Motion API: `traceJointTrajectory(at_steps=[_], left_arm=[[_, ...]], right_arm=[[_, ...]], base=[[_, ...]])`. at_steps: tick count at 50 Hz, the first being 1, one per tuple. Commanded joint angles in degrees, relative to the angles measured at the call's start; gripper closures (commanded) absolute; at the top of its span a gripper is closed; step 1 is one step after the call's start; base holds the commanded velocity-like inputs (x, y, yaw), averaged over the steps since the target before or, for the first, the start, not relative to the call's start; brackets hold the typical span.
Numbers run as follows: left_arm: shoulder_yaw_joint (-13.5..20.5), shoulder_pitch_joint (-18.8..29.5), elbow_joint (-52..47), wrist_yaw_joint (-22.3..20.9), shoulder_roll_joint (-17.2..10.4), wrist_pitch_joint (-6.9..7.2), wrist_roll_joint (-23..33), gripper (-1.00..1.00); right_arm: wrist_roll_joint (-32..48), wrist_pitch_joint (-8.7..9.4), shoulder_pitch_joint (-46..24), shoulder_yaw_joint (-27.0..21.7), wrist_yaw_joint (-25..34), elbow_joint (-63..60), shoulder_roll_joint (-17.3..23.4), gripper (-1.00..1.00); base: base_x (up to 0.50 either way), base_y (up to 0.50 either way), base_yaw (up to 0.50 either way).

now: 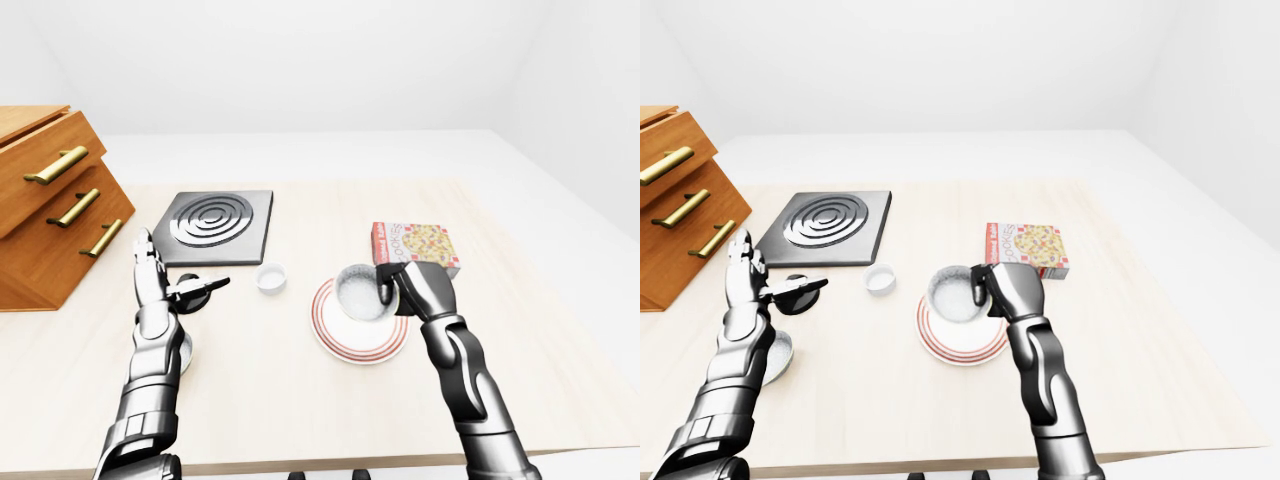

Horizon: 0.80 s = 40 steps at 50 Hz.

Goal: Pick the akita bowl next to the plate and place it on the plate.

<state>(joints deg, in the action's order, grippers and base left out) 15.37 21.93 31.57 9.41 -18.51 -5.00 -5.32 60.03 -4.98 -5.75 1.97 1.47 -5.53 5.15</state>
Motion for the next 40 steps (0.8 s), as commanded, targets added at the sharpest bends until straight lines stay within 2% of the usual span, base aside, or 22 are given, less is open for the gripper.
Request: traceJointTrajectory(at_steps=[1, 10, 19, 40], left_arm=[[-0.1, 0.0, 0.1, 0.1, 0.1, 0.0, 0.1, -1.0], [-0.1, 0.1, 0.6, 0.1, 0.1, 0.0, 0.2, -1.0], [-0.2, 0.1, 0.8, 0.1, 0.1, 0.0, 0.2, -1.0], [-0.1, -0.2, -0.2, 0.1, 0.2, 0.0, 0.2, -1.0]], right_arm=[[-17.9, -0.02, 0.4, -2.6, 1.6, 2.5, 0.9, 1.0], [-19.2, -0.02, -0.1, -5.0, 1.9, 3.9, 2.4, 1.0], [-15.6, -0.02, -1.0, -3.7, -1.1, 7.5, 2.2, 1.0], [-12.5, -0.02, -0.8, -1.3, -4.3, 12.0, 1.4, 1.0]], base=[[0.0, 0.0, 0.0], [0.0, 0.0, 0.0], [0.0, 0.0, 0.0], [0.0, 0.0, 0.0]])
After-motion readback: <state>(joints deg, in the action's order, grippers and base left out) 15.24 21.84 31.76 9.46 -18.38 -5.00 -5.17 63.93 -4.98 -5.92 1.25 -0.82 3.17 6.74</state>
